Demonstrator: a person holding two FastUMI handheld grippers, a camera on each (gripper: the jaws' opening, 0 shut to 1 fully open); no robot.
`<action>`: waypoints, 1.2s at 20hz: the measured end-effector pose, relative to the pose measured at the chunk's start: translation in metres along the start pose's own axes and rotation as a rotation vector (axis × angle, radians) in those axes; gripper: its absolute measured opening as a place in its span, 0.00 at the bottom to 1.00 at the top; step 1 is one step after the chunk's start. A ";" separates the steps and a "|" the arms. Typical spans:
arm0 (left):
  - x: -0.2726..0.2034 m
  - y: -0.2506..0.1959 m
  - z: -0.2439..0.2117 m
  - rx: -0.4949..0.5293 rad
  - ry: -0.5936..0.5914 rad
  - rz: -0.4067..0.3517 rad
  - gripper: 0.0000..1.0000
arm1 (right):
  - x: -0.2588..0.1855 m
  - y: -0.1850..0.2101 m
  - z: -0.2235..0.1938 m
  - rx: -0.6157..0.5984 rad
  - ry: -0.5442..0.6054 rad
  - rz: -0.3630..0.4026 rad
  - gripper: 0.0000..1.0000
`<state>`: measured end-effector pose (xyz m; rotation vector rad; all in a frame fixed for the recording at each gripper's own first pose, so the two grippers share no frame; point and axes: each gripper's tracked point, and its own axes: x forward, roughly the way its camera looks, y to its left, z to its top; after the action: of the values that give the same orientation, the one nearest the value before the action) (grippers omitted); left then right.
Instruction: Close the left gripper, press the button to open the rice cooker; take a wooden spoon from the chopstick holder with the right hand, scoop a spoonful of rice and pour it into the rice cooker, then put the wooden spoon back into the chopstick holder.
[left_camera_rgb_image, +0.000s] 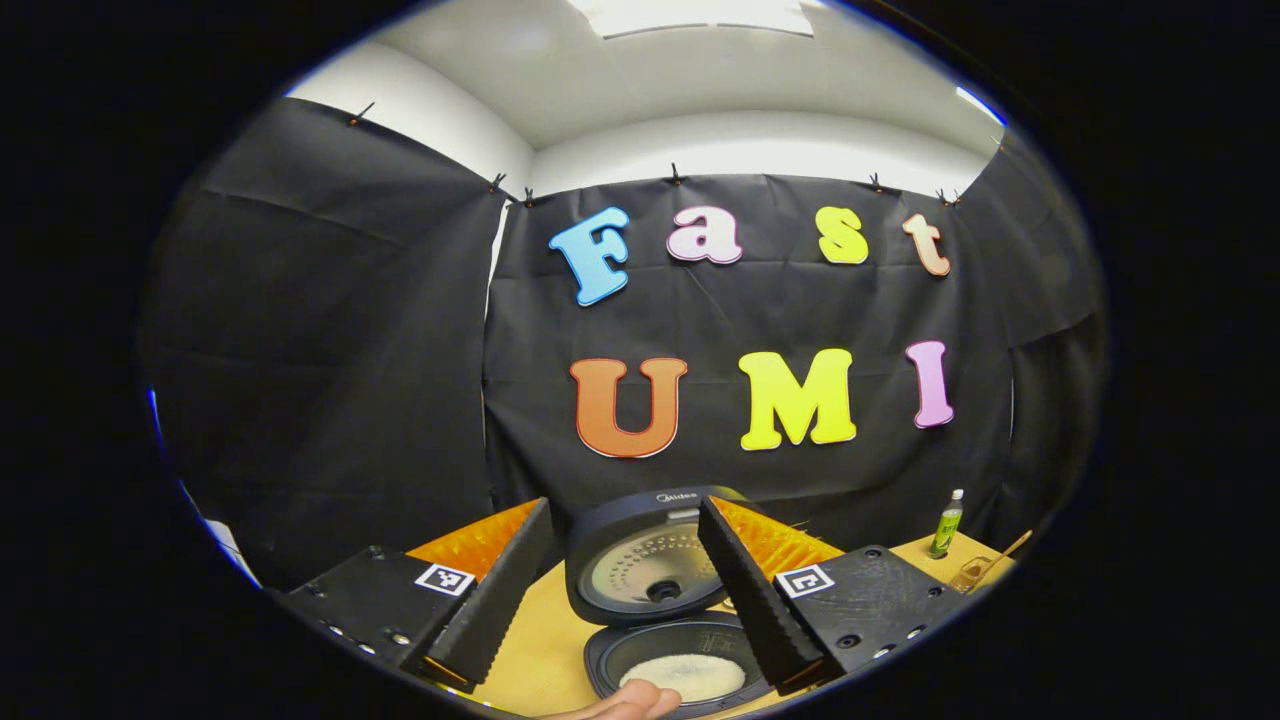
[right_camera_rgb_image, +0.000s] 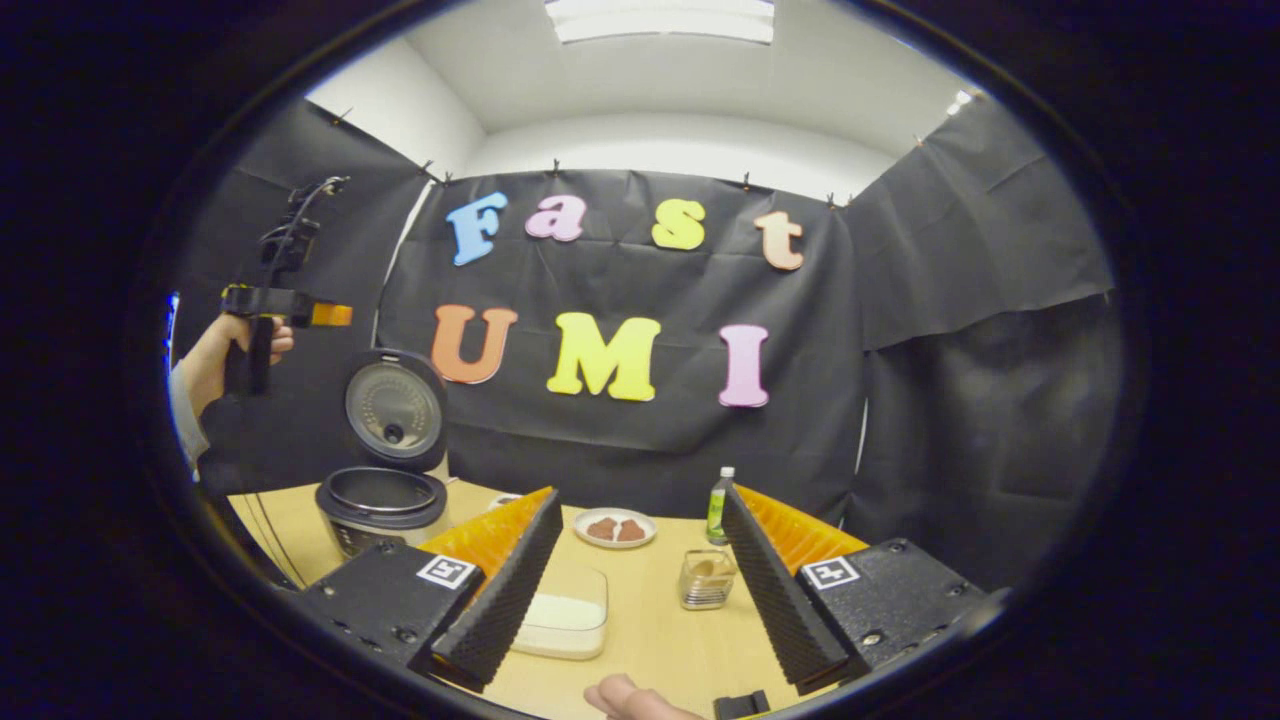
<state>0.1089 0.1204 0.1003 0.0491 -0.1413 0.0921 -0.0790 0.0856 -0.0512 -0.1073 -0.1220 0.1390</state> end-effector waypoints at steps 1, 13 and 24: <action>0.007 -0.002 0.002 -0.007 0.008 -0.004 0.94 | 0.001 -0.001 -0.002 0.014 -0.001 0.007 1.00; 0.136 -0.014 -0.033 -0.022 0.112 0.010 0.94 | 0.004 -0.053 -0.034 0.037 0.039 -0.091 1.00; 0.150 -0.014 -0.063 -0.139 0.216 0.004 1.00 | -0.011 -0.064 -0.030 0.062 0.034 -0.133 1.00</action>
<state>0.2673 0.1236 0.0587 -0.1001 0.0681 0.0909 -0.0773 0.0185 -0.0744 -0.0398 -0.0906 0.0078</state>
